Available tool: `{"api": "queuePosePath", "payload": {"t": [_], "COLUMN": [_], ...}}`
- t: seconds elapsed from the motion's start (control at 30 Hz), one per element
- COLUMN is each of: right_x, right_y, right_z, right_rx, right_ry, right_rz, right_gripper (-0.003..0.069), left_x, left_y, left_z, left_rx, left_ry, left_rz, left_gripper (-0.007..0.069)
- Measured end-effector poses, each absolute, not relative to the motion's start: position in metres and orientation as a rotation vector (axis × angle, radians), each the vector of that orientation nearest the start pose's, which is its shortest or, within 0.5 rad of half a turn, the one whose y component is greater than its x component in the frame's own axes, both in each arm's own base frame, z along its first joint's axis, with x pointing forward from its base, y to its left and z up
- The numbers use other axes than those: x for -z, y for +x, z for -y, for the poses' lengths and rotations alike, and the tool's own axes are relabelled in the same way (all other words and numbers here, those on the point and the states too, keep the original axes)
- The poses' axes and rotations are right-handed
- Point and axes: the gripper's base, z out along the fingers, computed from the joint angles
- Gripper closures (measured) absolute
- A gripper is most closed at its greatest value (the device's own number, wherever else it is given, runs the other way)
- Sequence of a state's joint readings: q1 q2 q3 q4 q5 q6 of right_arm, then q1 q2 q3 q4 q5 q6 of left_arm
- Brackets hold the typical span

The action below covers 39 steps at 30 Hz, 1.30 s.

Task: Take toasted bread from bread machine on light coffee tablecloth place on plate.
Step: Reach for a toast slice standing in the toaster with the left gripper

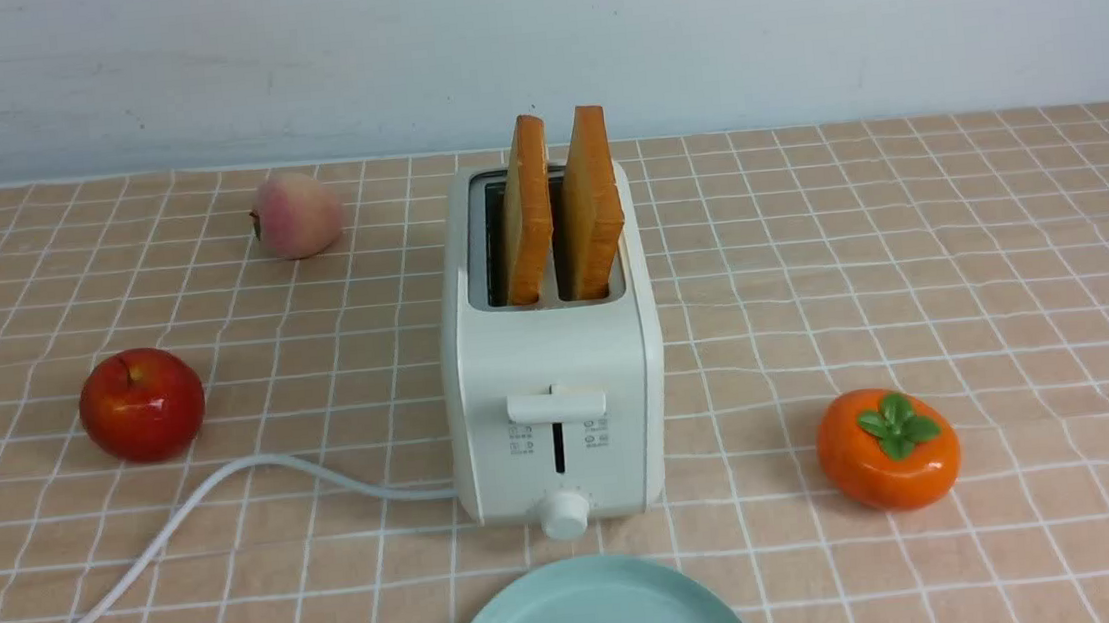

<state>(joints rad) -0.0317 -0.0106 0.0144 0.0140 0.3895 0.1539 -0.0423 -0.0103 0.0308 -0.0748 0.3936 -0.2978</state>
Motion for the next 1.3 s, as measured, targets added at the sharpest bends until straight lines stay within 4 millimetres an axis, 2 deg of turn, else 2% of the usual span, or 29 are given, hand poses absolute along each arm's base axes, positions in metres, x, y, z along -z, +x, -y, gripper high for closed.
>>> {"api": "queuePosePath", "payload": {"t": [0.87, 1.0, 1.03, 1.1, 1.13, 1.2, 1.3], "right_x": [-0.174, -0.174, -0.174, -0.175, -0.176, -0.180, -0.187], "right_y": [0.052, 0.052, 0.052, 0.053, 0.054, 0.055, 0.056], "right_z": [0.001, 0.001, 0.001, 0.000, -0.002, -0.005, -0.006], "right_rx": [-0.098, -0.096, -0.117, -0.156, -0.265, -0.417, -0.553], "right_ry": [0.183, 0.181, 0.197, 0.227, 0.316, 0.440, 0.551], "right_rz": [-1.869, -1.869, -1.862, -1.849, -1.809, -1.747, -1.644], "right_gripper": [0.0419, 0.0419, 0.0419, 0.0419, 0.0419, 0.0419, 0.0419], "left_x": [-0.171, -0.178, -0.183, -0.186, -0.190, -0.194, -0.199], "left_y": [0.053, 0.055, 0.055, 0.056, 0.056, 0.056, 0.057], "left_z": [0.004, 0.007, 0.008, 0.008, 0.008, 0.008, 0.006], "left_rx": [0.279, 0.411, 0.509, 0.574, 0.664, 0.738, 0.873], "left_ry": [-0.267, -0.350, -0.422, -0.474, -0.548, -0.614, -0.742], "left_rz": [-1.853, -1.764, -1.703, -1.661, -1.603, -1.540, -1.441], "left_gripper": [0.0386, 0.0386, 0.0386, 0.0386, 0.0386, 0.0386, 0.0386]}}
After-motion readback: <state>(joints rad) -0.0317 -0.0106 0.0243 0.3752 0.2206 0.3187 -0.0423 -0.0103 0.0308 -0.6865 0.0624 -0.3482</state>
